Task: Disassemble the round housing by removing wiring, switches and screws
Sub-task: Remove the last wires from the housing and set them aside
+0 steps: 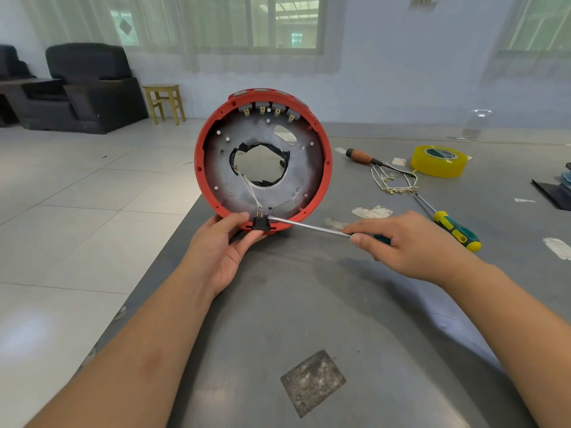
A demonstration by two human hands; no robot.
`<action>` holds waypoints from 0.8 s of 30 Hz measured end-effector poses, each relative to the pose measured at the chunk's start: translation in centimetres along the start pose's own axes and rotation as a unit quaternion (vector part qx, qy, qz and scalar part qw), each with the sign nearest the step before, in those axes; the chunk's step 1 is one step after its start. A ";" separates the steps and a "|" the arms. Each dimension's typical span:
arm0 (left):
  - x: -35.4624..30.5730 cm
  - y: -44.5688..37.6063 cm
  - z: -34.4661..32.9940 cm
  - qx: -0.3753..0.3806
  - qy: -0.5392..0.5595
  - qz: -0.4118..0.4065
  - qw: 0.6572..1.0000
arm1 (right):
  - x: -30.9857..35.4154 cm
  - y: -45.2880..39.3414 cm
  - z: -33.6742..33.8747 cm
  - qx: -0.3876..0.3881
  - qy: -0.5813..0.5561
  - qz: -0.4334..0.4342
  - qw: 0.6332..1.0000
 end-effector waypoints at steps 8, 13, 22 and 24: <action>0.0 -0.3 0.1 0.012 -0.012 0.001 1.000 | -0.3 0.0 0.2 0.000 -0.024 -0.001 1.000; 0.2 -0.5 0.1 0.016 -0.028 0.003 0.999 | 0.0 -0.1 0.4 -0.001 -0.016 0.012 1.000; 0.4 -0.7 0.1 0.008 -0.036 0.011 0.999 | 0.0 -0.1 1.0 0.009 -0.019 0.000 1.000; 0.4 -0.6 0.1 0.009 -0.034 0.012 0.999 | 0.0 -0.2 0.7 0.023 -0.021 -0.001 1.000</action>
Point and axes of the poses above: each hand's wrist, its own y-axis away from the middle knuckle, its own z-axis out of the back of the hand, x = y × z, the point moved 6 cm from there along -y, towards the middle knuckle
